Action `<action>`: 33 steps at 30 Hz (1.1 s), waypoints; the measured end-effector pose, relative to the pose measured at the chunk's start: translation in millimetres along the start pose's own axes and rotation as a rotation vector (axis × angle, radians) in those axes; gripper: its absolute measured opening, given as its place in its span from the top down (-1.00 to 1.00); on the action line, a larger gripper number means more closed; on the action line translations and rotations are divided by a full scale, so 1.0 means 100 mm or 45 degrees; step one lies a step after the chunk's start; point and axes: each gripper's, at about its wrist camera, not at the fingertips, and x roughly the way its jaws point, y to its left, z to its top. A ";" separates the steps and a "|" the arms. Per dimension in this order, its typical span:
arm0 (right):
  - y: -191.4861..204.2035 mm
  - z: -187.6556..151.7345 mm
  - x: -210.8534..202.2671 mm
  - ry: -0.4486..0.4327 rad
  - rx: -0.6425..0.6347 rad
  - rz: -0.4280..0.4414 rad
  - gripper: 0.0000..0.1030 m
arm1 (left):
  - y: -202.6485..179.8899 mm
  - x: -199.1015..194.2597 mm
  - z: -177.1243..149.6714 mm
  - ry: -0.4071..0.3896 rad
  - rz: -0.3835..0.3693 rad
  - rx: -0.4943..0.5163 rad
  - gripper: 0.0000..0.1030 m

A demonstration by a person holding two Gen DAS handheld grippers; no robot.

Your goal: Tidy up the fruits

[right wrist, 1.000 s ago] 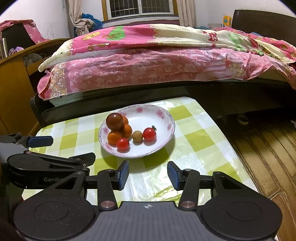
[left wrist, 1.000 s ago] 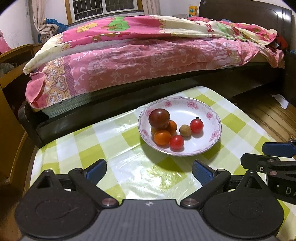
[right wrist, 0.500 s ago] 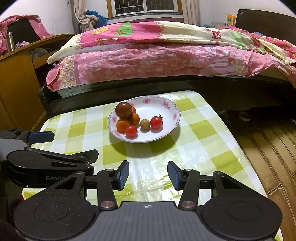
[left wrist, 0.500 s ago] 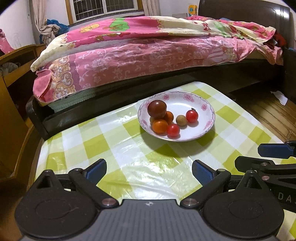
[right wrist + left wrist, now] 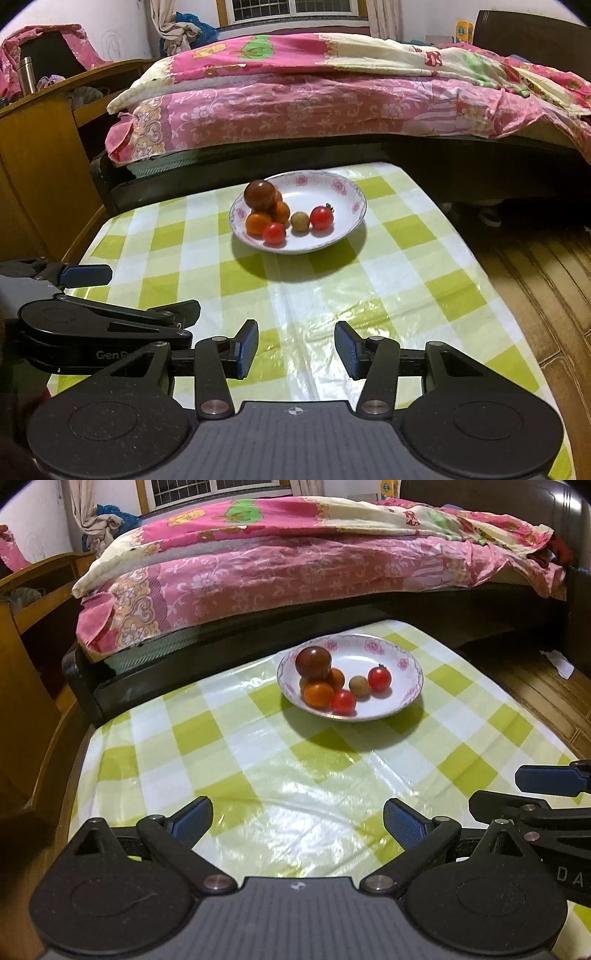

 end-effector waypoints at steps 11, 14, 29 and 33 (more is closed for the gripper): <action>0.09 -0.16 -0.04 0.056 -0.020 0.005 0.15 | 0.02 -0.03 -0.18 0.064 0.026 -0.017 -1.00; 0.10 -0.18 -0.04 0.068 -0.017 0.007 0.15 | 0.02 -0.04 -0.21 0.073 0.033 -0.017 -1.00; 0.15 -0.30 -0.05 0.109 -0.027 0.004 0.15 | 0.00 -0.06 -0.30 0.110 0.053 -0.008 -1.00; 0.16 -0.30 -0.05 0.115 -0.027 0.006 0.15 | 0.00 -0.06 -0.31 0.113 0.058 -0.006 -1.00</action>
